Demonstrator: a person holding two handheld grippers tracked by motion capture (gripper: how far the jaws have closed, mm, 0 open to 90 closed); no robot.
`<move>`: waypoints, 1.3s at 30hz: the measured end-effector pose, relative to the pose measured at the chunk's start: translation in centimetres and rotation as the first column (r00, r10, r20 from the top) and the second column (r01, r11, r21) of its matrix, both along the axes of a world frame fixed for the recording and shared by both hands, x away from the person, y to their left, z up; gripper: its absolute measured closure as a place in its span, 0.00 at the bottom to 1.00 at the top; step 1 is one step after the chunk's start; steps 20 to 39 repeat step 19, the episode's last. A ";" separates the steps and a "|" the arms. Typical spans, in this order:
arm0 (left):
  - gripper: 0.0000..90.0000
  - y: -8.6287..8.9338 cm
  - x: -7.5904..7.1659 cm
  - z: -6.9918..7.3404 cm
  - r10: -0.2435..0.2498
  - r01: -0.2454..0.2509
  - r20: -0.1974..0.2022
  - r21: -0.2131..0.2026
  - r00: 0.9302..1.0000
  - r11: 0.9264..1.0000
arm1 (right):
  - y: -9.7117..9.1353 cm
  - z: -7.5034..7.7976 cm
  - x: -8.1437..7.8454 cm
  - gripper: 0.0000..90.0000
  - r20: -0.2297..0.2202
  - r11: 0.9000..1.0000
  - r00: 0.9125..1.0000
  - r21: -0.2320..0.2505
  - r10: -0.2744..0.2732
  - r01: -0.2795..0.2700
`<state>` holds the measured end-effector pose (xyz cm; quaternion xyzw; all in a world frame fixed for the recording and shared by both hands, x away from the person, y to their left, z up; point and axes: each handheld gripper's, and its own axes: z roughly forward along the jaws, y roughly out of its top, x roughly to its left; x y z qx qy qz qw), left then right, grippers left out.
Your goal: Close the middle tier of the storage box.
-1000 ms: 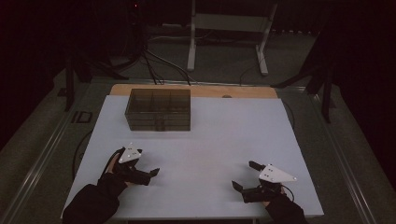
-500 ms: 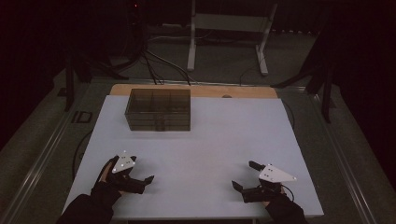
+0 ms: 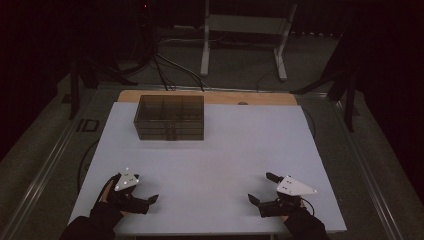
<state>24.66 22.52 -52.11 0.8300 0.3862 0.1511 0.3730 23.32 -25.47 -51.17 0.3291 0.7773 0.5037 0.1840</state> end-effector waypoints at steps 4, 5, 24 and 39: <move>0.01 -0.2 0.0 0.0 0.004 -0.004 0.006 -0.008 1.000 1.000 | 0.0 0.0 0.0 0.01 0.002 1.000 1.000 0.000 0.001 -0.001; 0.01 -0.2 0.0 0.0 0.004 -0.004 0.006 -0.008 1.000 1.000 | 0.0 0.0 0.0 0.01 -0.001 1.000 1.000 -0.001 0.002 -0.002; 0.01 -0.2 -0.1 0.6 0.028 -0.027 0.043 -0.043 0.999 0.999 | 0.0 -0.1 0.1 0.01 -0.004 1.000 1.000 -0.003 0.003 -0.003; 0.01 -0.2 -0.1 0.6 0.028 -0.027 0.043 -0.043 0.999 0.999 | 0.0 -0.1 0.1 0.01 -0.004 1.000 1.000 -0.003 0.003 -0.003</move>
